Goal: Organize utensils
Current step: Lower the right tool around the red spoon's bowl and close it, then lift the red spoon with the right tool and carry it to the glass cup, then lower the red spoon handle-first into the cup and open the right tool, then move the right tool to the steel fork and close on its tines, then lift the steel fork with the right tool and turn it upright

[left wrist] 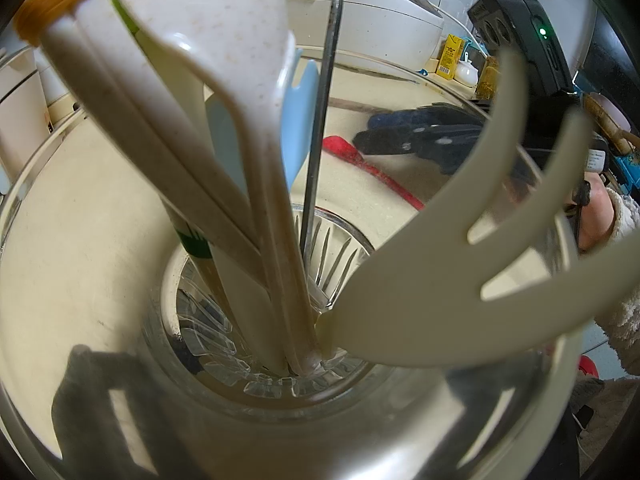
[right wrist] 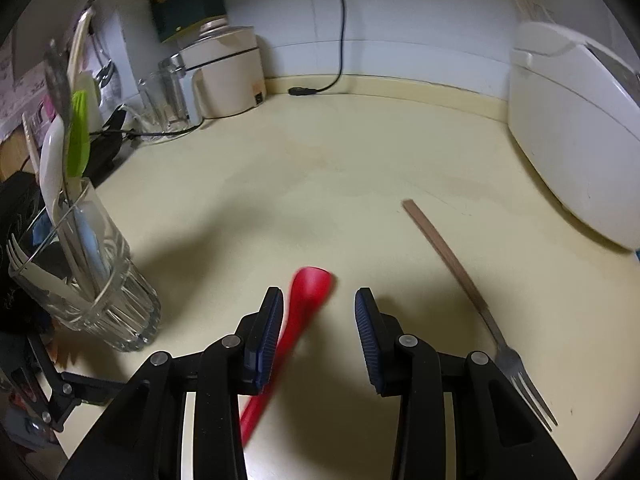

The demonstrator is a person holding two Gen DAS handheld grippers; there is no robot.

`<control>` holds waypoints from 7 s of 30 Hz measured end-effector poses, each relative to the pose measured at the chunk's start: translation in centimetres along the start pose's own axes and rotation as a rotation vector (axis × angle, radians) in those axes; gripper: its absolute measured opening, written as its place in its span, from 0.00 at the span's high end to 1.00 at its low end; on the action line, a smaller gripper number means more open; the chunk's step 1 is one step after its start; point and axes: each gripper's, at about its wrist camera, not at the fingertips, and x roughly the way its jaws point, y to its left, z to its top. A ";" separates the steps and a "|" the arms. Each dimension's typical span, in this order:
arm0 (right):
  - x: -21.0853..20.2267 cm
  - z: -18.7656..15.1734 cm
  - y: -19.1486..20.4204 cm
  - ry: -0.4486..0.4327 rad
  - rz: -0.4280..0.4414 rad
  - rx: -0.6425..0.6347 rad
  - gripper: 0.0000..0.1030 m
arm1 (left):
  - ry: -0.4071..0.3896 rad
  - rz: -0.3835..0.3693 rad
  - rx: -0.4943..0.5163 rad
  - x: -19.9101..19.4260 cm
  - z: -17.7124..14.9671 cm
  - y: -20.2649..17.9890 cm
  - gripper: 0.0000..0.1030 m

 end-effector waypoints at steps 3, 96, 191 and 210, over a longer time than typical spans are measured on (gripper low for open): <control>0.8 0.4 1.0 0.022 -0.007 -0.035 0.63 | 0.000 -0.001 0.000 0.0 0.0 0.0 0.04; -10.0 7.6 13.8 -0.661 -0.084 -0.076 0.75 | 0.001 -0.005 -0.001 0.0 0.1 0.3 0.04; -4.3 -4.1 -5.2 0.103 -0.186 0.063 0.67 | 0.000 -0.007 0.000 -0.1 -0.1 0.6 0.03; -10.4 -3.8 -2.4 -0.130 -0.211 0.053 0.79 | 0.000 -0.004 0.000 -0.1 0.0 0.5 0.03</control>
